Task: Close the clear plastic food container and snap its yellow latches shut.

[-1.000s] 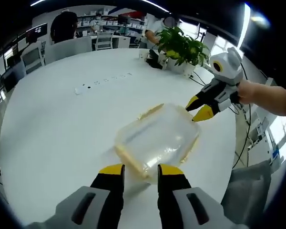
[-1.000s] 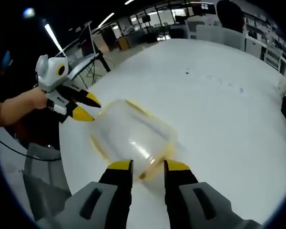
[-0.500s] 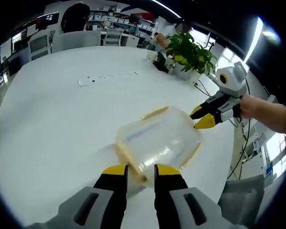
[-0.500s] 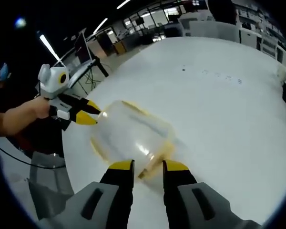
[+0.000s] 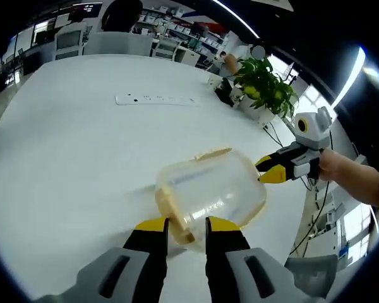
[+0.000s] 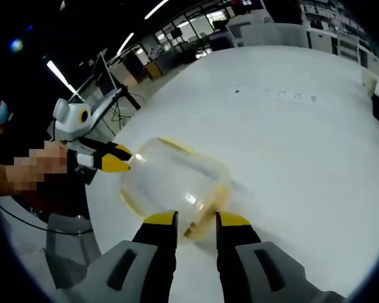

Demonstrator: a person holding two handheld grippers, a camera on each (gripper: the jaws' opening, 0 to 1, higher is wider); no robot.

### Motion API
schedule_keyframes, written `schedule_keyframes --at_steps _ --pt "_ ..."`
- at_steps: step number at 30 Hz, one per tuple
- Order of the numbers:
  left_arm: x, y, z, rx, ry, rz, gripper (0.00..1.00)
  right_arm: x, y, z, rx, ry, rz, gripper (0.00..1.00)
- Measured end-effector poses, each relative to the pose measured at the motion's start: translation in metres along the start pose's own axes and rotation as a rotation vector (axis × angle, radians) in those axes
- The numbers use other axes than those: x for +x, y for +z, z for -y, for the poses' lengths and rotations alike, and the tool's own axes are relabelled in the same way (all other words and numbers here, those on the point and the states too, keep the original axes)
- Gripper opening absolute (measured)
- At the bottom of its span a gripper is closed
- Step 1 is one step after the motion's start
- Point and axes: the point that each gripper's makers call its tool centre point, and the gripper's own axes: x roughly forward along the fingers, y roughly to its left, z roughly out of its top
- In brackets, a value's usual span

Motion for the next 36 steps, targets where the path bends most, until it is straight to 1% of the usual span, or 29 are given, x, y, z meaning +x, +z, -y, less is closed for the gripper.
schedule_keyframes --at_steps 8,11,16,18,22,23,24,27,29,34,35,36 --pt "0.001 0.0 -0.001 -0.024 -0.01 -0.018 0.15 0.0 0.0 0.0 0.017 0.016 -0.005 0.2" --pt "0.003 0.001 -0.002 -0.053 -0.024 -0.025 0.15 0.001 -0.001 0.001 0.035 0.027 -0.01 0.2" --pt "0.003 -0.001 -0.001 -0.063 -0.04 -0.034 0.15 0.002 -0.001 0.001 0.049 0.039 -0.013 0.2" --pt "0.003 -0.001 -0.001 -0.06 -0.042 -0.031 0.15 0.002 -0.002 0.002 0.061 0.046 -0.01 0.2" --pt "0.004 -0.001 -0.001 -0.084 -0.048 -0.024 0.15 0.002 -0.002 0.001 0.084 0.06 -0.009 0.19" --pt "0.004 -0.001 -0.001 -0.08 -0.05 -0.022 0.14 0.004 -0.002 -0.001 0.101 0.076 -0.003 0.18" --pt "0.004 -0.001 -0.001 -0.079 -0.049 -0.023 0.14 0.003 -0.004 0.002 0.123 0.067 -0.008 0.19" --pt "0.004 -0.001 0.0 -0.08 -0.052 -0.022 0.14 0.004 -0.008 0.0 0.109 0.072 -0.006 0.18" --pt "0.004 0.0 0.0 -0.081 -0.062 -0.014 0.14 0.005 -0.008 0.0 0.111 0.072 -0.006 0.18" --pt "0.002 -0.002 0.002 -0.096 -0.084 -0.026 0.13 0.006 -0.006 -0.001 0.105 0.072 -0.01 0.18" --pt "0.001 -0.006 0.017 -0.125 -0.166 -0.042 0.12 0.007 -0.006 0.0 0.11 0.069 -0.013 0.18" --pt "0.002 -0.004 0.003 -0.12 -0.106 -0.024 0.12 0.007 -0.007 -0.001 0.109 0.072 -0.02 0.18"
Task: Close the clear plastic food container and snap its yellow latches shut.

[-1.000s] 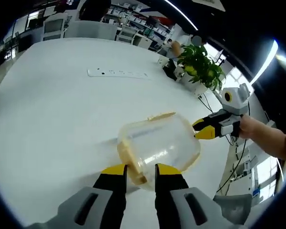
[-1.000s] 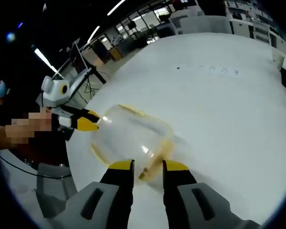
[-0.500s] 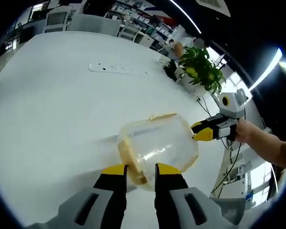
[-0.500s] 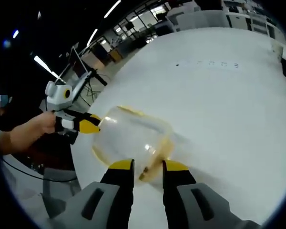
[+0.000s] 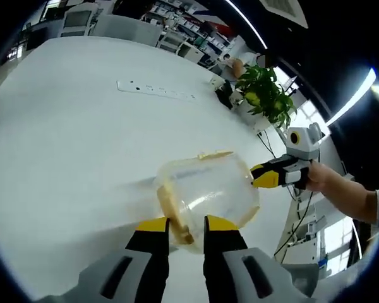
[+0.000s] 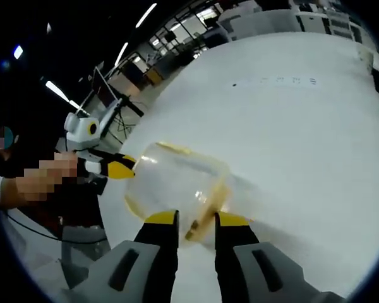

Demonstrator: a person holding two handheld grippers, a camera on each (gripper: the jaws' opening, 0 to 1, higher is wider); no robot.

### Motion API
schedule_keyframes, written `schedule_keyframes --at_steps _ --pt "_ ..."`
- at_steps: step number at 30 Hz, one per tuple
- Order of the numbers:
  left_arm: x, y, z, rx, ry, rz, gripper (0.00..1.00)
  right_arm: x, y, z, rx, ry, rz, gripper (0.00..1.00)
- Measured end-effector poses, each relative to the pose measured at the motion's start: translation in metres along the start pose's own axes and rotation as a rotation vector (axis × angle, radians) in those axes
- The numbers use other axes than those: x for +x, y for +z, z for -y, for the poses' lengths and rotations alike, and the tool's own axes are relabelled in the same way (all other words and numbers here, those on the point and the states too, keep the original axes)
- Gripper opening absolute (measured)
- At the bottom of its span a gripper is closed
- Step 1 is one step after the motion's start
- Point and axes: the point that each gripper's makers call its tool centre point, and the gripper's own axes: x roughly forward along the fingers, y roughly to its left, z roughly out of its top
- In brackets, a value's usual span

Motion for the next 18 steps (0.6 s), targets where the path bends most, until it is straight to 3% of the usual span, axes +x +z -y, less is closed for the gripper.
schedule_keyframes --at_steps 9,11,16,18 --pt "-0.004 -0.001 -0.006 -0.009 -0.013 0.004 0.15 0.006 0.007 -0.002 -0.003 -0.004 0.014 0.2" --pt "-0.005 0.001 -0.005 0.047 -0.007 0.008 0.16 0.006 0.012 -0.001 -0.068 -0.044 0.038 0.22" --pt "-0.012 0.007 -0.006 0.235 0.023 -0.01 0.15 0.0 0.019 -0.006 -0.287 -0.123 0.016 0.2" --pt "-0.014 0.012 -0.004 0.258 0.019 -0.013 0.15 -0.003 0.023 -0.01 -0.332 -0.135 0.021 0.22"
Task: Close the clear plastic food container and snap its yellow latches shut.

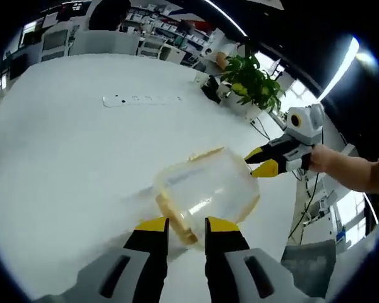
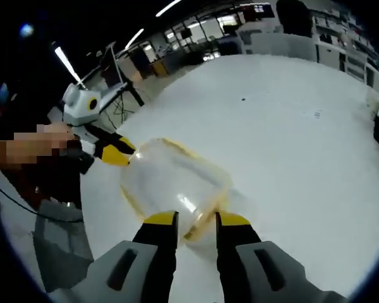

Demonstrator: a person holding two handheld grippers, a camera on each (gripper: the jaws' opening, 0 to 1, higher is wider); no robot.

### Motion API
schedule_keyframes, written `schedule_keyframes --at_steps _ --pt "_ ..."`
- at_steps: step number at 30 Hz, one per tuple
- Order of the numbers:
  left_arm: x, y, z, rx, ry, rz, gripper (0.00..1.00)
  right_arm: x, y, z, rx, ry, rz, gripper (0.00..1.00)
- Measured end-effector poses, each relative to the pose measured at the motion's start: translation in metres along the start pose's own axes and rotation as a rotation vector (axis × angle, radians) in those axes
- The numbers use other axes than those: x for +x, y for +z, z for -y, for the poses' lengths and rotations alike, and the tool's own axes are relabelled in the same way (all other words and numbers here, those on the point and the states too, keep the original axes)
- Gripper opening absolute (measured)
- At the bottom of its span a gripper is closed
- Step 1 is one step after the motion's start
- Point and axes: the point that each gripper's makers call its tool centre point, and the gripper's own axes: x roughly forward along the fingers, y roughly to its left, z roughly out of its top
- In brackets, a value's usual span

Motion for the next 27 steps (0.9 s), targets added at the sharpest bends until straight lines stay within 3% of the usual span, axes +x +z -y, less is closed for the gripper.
schedule_keyframes --at_steps 5,9,12,18,27 --pt "-0.001 0.019 0.004 0.153 -0.016 -0.011 0.15 -0.001 0.021 -0.009 -0.17 -0.017 0.049 0.22" --pt "0.006 0.031 0.02 0.266 -0.08 -0.026 0.15 0.006 0.023 -0.023 -0.206 0.038 0.046 0.24" --pt "0.015 0.036 0.027 0.344 -0.095 -0.079 0.15 0.012 0.02 -0.027 -0.255 0.054 0.021 0.22" --pt "0.032 0.048 0.04 0.42 -0.118 -0.123 0.14 0.016 0.015 -0.029 -0.286 0.069 -0.001 0.22" --pt "0.058 0.049 0.055 0.528 -0.149 -0.181 0.14 0.016 0.013 -0.035 -0.324 0.095 0.006 0.22"
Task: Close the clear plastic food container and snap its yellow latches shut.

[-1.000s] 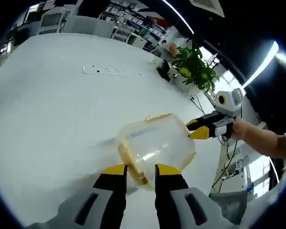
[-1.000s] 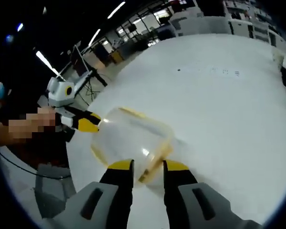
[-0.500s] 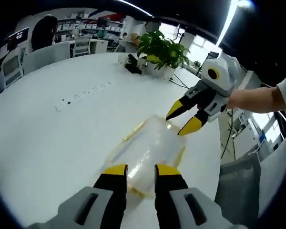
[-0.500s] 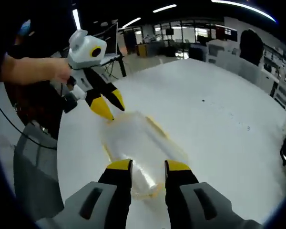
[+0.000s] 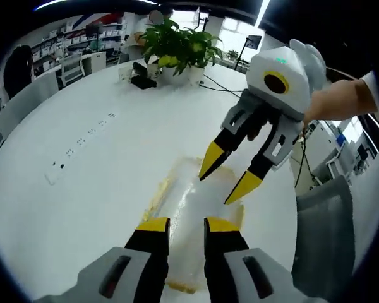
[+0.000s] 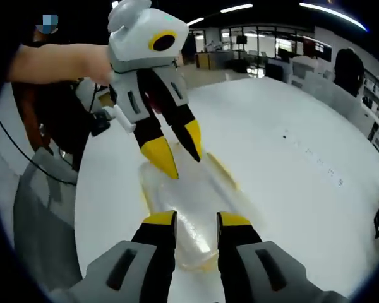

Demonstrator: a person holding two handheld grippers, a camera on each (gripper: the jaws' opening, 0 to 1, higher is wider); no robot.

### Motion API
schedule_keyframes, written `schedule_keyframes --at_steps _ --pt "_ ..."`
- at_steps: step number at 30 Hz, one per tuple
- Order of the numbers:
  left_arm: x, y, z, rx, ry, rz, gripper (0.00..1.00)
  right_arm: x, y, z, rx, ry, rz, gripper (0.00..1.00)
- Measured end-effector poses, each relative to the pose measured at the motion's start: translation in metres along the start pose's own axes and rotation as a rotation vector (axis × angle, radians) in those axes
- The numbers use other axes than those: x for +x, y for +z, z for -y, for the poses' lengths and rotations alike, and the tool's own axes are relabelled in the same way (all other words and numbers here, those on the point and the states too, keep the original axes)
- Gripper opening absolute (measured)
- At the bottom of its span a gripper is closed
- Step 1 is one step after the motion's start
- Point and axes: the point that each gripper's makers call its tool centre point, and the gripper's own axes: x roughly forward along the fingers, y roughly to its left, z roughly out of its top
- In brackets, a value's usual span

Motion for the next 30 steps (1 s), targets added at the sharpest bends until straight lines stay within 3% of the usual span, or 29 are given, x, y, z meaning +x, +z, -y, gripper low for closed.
schedule_keyframes --at_steps 19,30 --pt "0.011 0.004 -0.007 0.029 0.02 -0.002 0.15 0.007 0.002 -0.018 -0.096 0.04 -0.003 0.23" --pt "0.014 0.008 -0.01 0.086 0.012 -0.052 0.2 0.012 -0.004 -0.038 -0.267 0.036 -0.026 0.3"
